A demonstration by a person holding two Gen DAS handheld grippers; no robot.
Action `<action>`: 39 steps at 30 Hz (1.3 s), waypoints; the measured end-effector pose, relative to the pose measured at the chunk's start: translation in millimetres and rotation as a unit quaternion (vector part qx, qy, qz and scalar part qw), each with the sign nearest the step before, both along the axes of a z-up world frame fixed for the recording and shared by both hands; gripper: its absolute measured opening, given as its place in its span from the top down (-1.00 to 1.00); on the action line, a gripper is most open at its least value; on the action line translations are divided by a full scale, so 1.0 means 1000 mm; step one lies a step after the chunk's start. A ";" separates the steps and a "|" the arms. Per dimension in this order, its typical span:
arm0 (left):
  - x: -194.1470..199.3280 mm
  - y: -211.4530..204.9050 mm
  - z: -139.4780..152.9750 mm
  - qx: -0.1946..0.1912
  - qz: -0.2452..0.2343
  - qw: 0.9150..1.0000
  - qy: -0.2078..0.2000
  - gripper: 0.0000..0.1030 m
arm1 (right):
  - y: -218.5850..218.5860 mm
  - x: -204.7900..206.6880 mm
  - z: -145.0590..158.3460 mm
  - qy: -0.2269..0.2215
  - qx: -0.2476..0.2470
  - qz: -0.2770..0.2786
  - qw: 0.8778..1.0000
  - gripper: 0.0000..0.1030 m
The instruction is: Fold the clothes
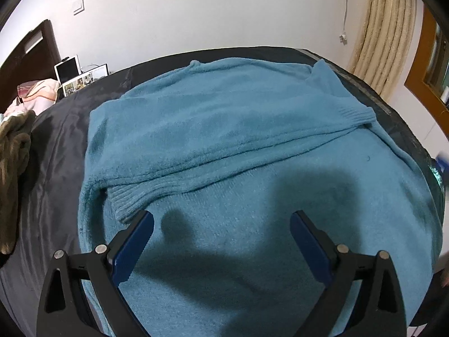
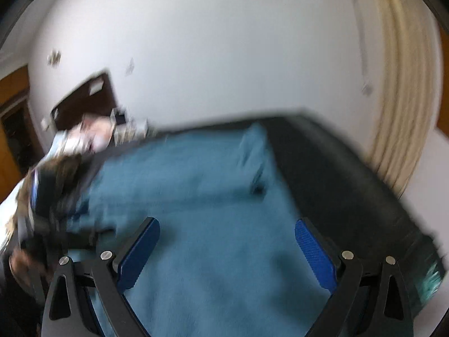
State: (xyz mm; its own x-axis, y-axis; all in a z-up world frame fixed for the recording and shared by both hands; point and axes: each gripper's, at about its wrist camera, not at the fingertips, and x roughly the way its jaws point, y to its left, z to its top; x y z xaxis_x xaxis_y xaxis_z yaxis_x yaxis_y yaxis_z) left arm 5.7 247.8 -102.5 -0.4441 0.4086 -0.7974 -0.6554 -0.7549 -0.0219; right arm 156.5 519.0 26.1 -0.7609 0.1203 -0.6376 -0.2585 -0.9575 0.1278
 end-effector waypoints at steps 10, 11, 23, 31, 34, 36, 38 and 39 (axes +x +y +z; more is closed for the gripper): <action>0.003 -0.012 0.006 0.013 0.003 1.000 0.005 -0.93 | -0.020 -0.011 -0.048 -0.066 -0.017 0.029 0.997 -0.91; 0.004 -0.013 0.007 0.015 0.003 1.000 0.005 -0.93 | -0.021 -0.012 -0.049 -0.070 -0.017 0.028 0.997 -0.91; 0.017 -0.027 0.011 0.027 -0.007 1.000 0.008 -0.93 | -0.011 -0.010 -0.056 -0.071 -0.051 0.011 0.996 -0.91; 0.024 -0.032 0.013 0.024 -0.004 1.000 0.011 -0.93 | -0.011 -0.008 -0.056 -0.067 -0.055 0.009 0.996 -0.92; 0.028 -0.033 0.013 0.020 -0.006 1.000 0.011 -0.93 | -0.011 -0.008 -0.056 -0.066 -0.056 0.011 0.996 -0.92; 0.033 -0.035 0.013 0.019 -0.009 1.000 0.014 -0.93 | -0.010 -0.007 -0.057 -0.062 -0.060 0.012 0.996 -0.92; 0.039 -0.036 0.013 0.019 -0.013 1.000 0.018 -0.93 | -0.009 -0.006 -0.057 -0.059 -0.064 0.013 0.996 -0.92; 0.042 -0.038 0.013 0.019 -0.014 1.000 0.020 -0.93 | -0.009 -0.006 -0.057 -0.057 -0.066 0.014 0.996 -0.92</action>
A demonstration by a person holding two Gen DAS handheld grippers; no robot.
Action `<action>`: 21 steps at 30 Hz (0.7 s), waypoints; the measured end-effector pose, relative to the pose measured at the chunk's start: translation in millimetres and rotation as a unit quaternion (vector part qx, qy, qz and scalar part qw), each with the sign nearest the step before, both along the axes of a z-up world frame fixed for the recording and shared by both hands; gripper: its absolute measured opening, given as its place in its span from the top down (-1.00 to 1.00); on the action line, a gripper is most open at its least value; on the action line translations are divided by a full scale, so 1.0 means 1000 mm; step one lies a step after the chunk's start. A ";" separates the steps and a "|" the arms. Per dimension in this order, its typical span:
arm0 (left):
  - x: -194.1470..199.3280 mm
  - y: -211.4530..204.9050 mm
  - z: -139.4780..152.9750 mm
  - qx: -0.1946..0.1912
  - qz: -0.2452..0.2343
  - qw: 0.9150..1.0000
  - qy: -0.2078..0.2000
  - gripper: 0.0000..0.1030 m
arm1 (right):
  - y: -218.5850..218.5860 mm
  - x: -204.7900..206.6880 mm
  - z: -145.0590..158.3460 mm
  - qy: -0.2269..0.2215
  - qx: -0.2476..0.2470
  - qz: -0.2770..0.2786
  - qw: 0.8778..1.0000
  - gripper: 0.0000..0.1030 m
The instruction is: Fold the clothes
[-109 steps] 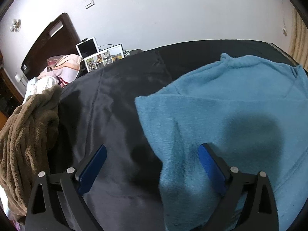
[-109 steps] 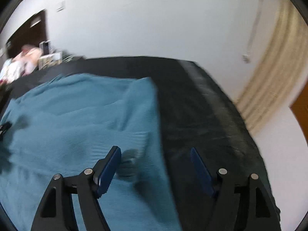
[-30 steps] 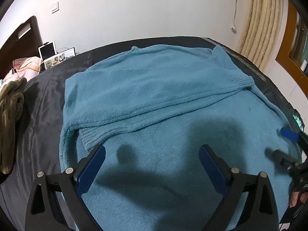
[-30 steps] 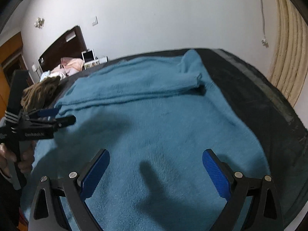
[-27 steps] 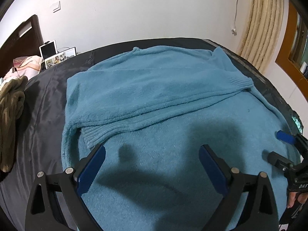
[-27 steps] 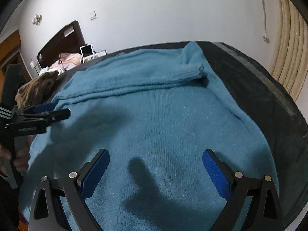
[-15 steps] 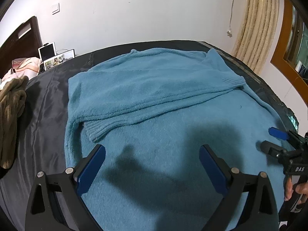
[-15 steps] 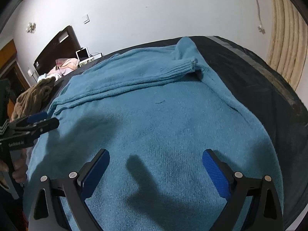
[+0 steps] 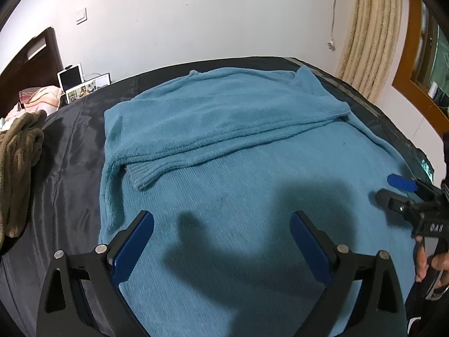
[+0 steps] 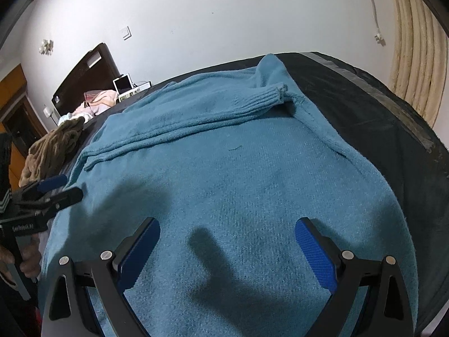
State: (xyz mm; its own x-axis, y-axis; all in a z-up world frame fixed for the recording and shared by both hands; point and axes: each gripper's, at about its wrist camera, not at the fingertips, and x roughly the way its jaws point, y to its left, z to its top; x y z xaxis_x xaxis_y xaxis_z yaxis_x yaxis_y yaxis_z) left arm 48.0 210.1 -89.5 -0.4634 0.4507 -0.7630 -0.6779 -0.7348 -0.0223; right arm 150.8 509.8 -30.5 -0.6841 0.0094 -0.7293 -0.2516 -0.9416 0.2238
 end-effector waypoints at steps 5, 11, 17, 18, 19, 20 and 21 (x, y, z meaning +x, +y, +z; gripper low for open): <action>0.010 -0.006 -0.006 -0.005 0.003 1.000 -0.003 -0.93 | -0.001 0.000 0.000 0.006 -0.006 0.012 1.000 -0.92; 0.020 -0.016 -0.009 -0.009 0.010 1.000 -0.009 -0.93 | -0.008 0.002 -0.001 0.007 -0.003 0.024 1.000 -0.92; 0.032 -0.039 -0.005 -0.007 0.021 1.000 -0.005 -0.93 | -0.027 -0.001 -0.002 -0.015 0.039 0.038 0.998 -0.92; 0.033 -0.043 -0.003 -0.005 0.024 1.000 -0.004 -0.93 | -0.031 -0.002 -0.003 -0.022 0.050 0.038 0.998 -0.92; 0.035 -0.047 -0.002 -0.003 0.027 1.000 -0.003 -0.93 | -0.034 -0.004 -0.004 -0.030 0.062 0.039 0.997 -0.92; 0.037 -0.052 -0.001 -0.001 0.029 1.000 -0.004 -0.93 | -0.038 -0.005 -0.005 -0.038 0.075 0.040 0.996 -0.93; 0.039 -0.059 0.000 0.000 0.029 1.000 -0.004 -0.93 | -0.044 -0.007 -0.006 -0.048 0.091 0.043 0.994 -0.95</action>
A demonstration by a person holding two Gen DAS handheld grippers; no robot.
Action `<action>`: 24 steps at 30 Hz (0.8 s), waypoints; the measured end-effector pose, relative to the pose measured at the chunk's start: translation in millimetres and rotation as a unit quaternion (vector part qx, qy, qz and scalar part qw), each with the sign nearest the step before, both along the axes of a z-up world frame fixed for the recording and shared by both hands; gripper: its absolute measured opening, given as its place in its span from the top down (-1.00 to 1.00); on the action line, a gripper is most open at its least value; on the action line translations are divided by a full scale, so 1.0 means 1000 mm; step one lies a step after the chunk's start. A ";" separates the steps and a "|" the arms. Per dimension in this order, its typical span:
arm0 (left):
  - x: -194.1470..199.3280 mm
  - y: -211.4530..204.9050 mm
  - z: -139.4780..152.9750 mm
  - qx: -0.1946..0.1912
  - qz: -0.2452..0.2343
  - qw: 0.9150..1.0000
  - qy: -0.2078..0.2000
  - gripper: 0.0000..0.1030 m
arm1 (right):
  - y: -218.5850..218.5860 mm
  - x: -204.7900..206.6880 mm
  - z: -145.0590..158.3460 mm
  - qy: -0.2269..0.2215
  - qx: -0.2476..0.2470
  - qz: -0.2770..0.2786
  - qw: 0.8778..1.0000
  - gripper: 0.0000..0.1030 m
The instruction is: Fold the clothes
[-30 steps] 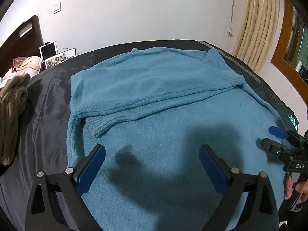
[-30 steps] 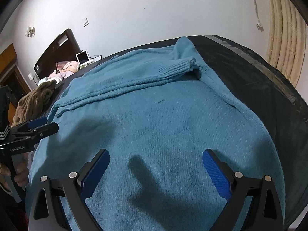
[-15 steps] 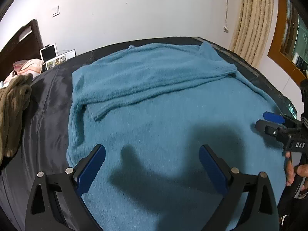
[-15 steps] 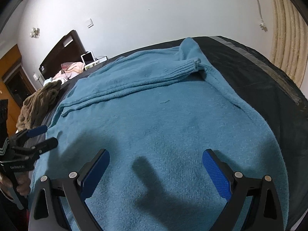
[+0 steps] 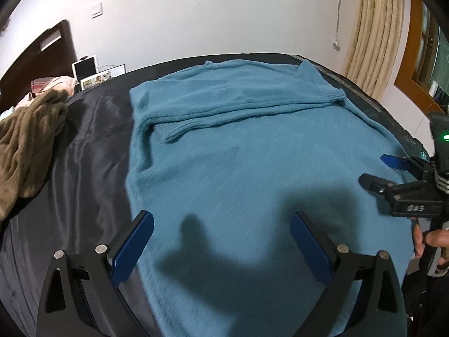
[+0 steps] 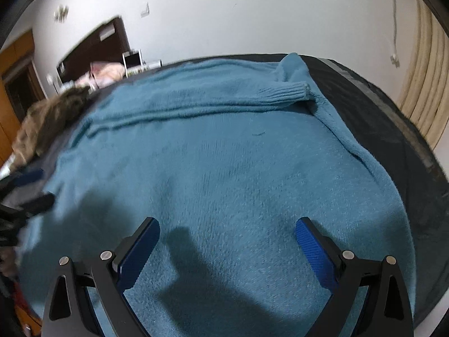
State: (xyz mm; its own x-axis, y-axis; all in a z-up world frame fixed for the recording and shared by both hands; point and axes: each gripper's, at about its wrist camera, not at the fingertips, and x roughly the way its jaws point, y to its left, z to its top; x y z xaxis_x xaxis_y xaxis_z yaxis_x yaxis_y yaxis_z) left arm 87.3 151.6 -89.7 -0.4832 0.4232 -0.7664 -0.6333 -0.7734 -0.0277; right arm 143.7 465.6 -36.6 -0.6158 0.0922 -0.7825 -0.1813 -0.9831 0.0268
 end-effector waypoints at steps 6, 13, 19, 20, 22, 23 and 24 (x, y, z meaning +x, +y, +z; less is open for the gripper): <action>0.015 -0.046 0.001 0.005 0.020 1.000 -0.004 -0.93 | -0.010 0.004 -0.004 -0.005 0.023 0.010 1.000 -0.98; 0.030 -0.078 -0.016 0.009 0.027 0.999 -0.041 -0.93 | -0.010 0.004 -0.004 -0.002 0.024 0.009 1.000 -0.98; 0.047 -0.090 -0.011 0.035 0.015 0.998 -0.043 -0.93 | -0.010 0.011 -0.002 0.007 0.022 0.007 1.000 -0.98; 0.049 -0.093 -0.011 0.037 0.012 0.998 -0.041 -0.93 | -0.007 0.019 0.001 0.019 0.020 0.007 1.000 -0.98; 0.055 -0.099 -0.012 0.045 -0.005 0.998 -0.042 -0.93 | -0.003 0.036 0.007 0.043 0.016 0.007 0.999 -0.98; 0.057 -0.100 -0.014 0.046 -0.018 0.998 -0.047 -0.93 | -0.001 0.044 0.010 0.055 0.014 0.007 0.998 -0.98; 0.057 -0.100 -0.015 0.045 -0.028 0.997 -0.051 -0.93 | 0.001 0.052 0.013 0.067 0.011 0.007 0.998 -0.98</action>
